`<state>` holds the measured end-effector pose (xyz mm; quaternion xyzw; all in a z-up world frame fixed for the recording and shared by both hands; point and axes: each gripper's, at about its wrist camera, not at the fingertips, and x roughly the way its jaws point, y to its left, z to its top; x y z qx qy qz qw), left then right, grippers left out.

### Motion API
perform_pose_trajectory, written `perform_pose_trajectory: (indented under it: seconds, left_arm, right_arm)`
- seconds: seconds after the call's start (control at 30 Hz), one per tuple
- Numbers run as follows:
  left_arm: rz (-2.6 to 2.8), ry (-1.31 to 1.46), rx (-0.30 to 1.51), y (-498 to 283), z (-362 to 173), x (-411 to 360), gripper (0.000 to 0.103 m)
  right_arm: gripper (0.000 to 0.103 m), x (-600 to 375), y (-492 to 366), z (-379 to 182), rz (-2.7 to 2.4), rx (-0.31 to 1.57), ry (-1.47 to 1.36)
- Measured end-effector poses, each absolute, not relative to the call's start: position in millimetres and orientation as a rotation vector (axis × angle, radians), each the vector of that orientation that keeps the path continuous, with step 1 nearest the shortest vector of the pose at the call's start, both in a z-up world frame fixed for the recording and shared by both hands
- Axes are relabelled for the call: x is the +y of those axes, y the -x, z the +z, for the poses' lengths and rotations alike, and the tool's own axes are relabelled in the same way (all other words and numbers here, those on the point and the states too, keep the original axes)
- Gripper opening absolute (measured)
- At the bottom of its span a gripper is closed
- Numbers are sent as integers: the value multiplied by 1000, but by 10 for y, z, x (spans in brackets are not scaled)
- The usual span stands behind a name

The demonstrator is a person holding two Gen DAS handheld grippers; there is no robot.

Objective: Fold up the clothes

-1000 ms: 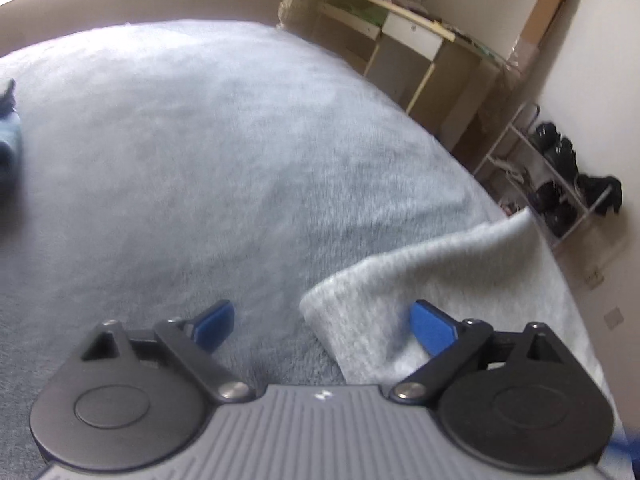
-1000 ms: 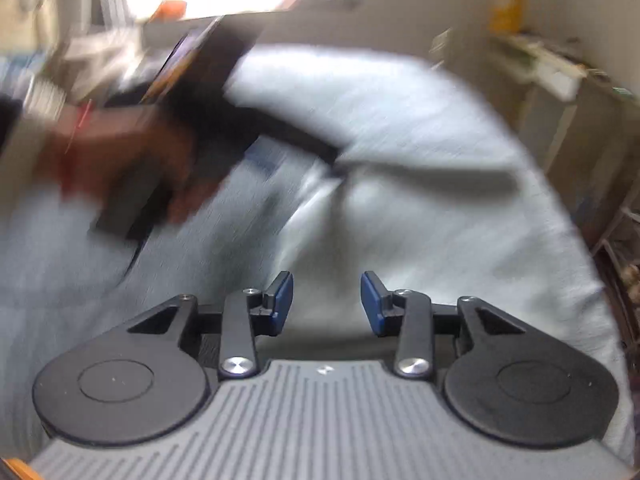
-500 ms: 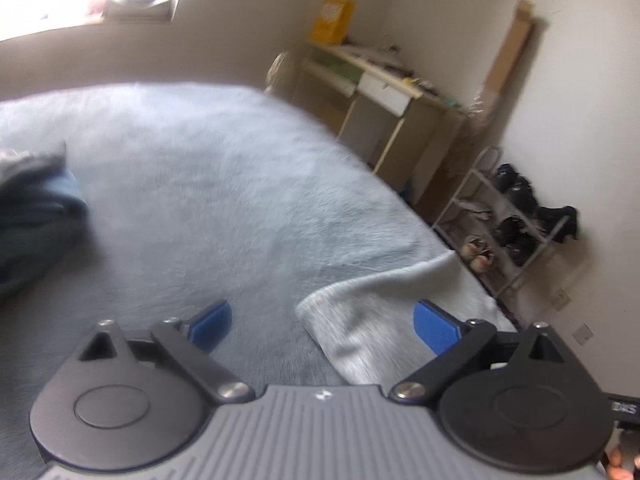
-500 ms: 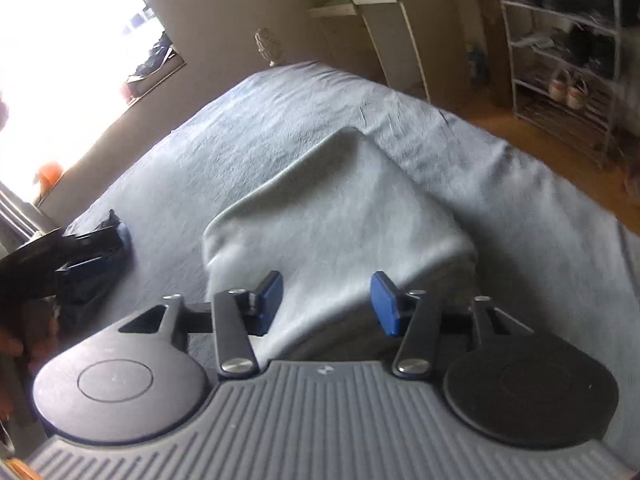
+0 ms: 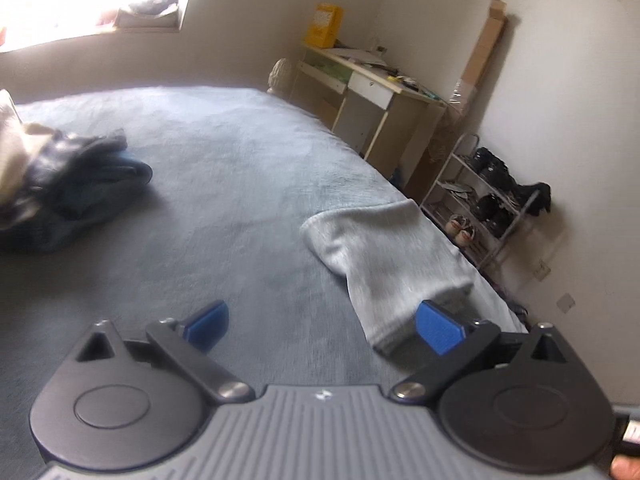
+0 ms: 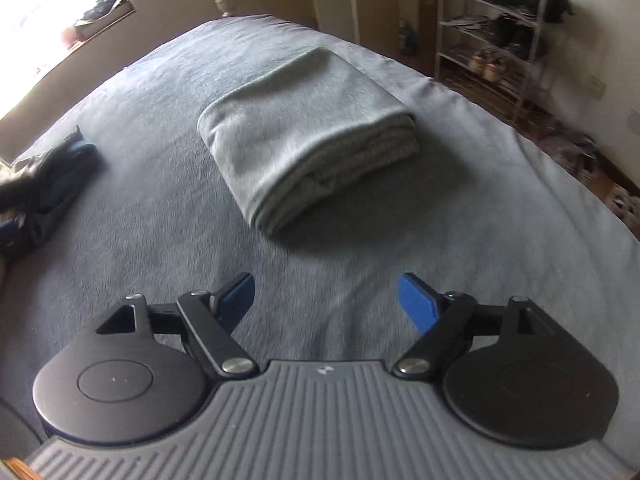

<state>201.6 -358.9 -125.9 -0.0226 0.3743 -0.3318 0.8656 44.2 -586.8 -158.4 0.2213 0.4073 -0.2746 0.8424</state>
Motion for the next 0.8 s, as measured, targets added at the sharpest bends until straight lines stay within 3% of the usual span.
perform_pose_trajectory:
  seconds: [0.3, 0.53, 0.8]
  left_arm:
    - [-678, -20, 756, -1353, -990, -3182, 101]
    - [-626, -7, 718, -991, -777, -2893, 103]
    - [-560, -43, 760, -756, -656, -2789, 103]
  right_arm:
    - [88, -5188, -59, -1174, -695, 809, -355]
    - [102, -4854, 191, -830, -733, 744, -289]
    - [102, -4645, 387, -673, -824, 749, -248]
